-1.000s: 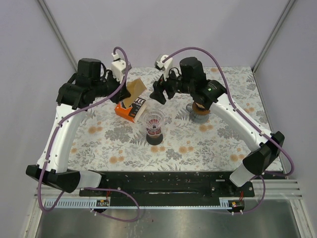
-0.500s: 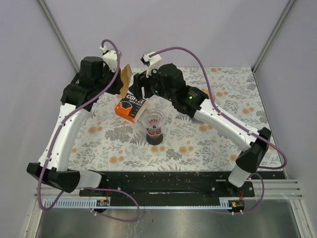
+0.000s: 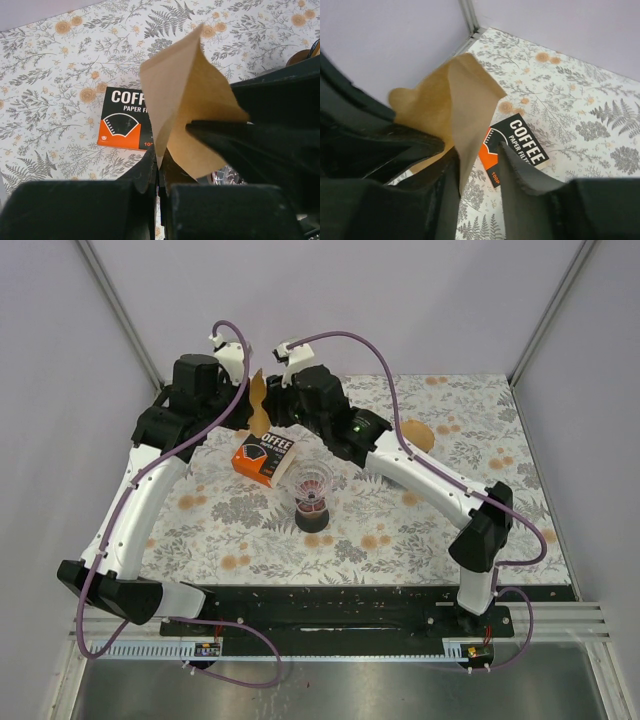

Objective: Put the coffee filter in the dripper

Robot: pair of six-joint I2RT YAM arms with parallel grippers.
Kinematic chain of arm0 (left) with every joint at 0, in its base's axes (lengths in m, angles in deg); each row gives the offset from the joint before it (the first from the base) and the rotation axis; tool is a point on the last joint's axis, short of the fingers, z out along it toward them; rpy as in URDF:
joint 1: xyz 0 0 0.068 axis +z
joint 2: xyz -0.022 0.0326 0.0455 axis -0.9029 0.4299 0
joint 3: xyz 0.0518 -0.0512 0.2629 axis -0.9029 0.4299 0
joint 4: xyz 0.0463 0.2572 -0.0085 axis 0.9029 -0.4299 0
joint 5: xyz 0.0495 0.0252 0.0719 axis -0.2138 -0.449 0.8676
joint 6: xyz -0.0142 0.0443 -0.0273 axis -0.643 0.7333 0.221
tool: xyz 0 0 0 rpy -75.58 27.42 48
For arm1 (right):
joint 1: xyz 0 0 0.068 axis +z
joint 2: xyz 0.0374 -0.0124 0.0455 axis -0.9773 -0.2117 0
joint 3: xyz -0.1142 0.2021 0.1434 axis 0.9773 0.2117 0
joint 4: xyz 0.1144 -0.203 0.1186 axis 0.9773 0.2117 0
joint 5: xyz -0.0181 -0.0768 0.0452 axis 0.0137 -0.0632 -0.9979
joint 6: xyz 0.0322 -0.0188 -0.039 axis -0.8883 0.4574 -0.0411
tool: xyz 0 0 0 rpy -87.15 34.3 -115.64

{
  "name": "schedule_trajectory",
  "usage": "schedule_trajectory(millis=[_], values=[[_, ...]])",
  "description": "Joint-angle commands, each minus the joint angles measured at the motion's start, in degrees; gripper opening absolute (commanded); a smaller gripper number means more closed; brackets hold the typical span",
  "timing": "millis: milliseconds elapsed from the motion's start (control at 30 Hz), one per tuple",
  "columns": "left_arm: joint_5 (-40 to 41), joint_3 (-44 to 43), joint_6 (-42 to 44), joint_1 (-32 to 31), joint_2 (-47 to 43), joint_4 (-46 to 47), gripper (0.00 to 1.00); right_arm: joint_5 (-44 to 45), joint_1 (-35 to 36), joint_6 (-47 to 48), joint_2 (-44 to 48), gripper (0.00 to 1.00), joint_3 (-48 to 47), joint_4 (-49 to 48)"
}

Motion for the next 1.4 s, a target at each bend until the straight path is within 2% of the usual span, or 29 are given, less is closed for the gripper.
schedule_trajectory(millis=[0, 133, 167, 333, 500, 600, 633, 767, 867, 1000, 1133, 1233, 1367], values=[[2.2, -0.4, -1.0, -0.3, -0.8, 3.0, 0.0, 11.4, 0.0, 3.8, -0.6, 0.29, -2.9, -1.0], [2.2, 0.5, -0.5, -0.4, -0.8, 3.1, 0.0, 14.5, -0.8, 6.5, 0.2, 0.02, -2.5, -1.0], [2.2, 0.6, -0.4, -0.4, -0.7, 3.1, 0.0, 14.4, -1.0, 6.7, 0.4, 0.0, -2.6, -0.9], [0.0, 0.3, 0.4, -0.8, -0.5, 2.9, 0.0, 12.5, -2.4, 6.9, 0.1, 0.0, -5.6, 4.7], [-5.5, -1.3, 1.7, -0.8, -0.1, 0.8, 0.02, 6.6, -3.3, 6.5, -2.2, 0.0, -14.5, 19.5], [-9.1, -2.2, 1.7, -0.8, 0.0, 0.0, 0.24, 2.4, -3.3, 6.1, -4.1, 0.0, -20.7, 30.9], [-10.1, -2.5, 1.7, -0.9, 0.0, -0.2, 0.29, 0.9, -3.3, 6.0, -4.7, 0.0, -22.3, 34.1], [-15.1, -5.4, 1.7, -0.8, 0.4, -2.4, 0.47, -3.8, -3.3, 4.8, -5.2, 0.0, -25.9, 42.3], [-19.2, -7.2, 1.7, -0.9, 0.3, -3.4, 0.52, -6.3, -3.4, 4.3, -4.7, 0.0, -27.0, 46.4], [-23.5, -5.4, 0.7, -1.0, 0.0, -3.5, 0.53, -11.4, -3.4, 3.4, -4.9, 0.0, -29.2, 51.4], [-23.9, -2.3, 0.3, -1.2, 0.0, -3.3, 0.48, -14.7, -3.4, 3.2, -5.3, 0.0, -30.5, 56.6], [-24.7, -1.2, 0.4, -1.8, 0.0, -3.6, 0.39, -14.5, -3.4, 3.3, -5.3, 0.0, -30.1, 58.9], [-24.0, 0.0, 0.4, -2.6, 0.2, -4.0, 0.22, -15.2, -3.4, 3.9, -5.5, 0.0, -28.6, 61.0]])
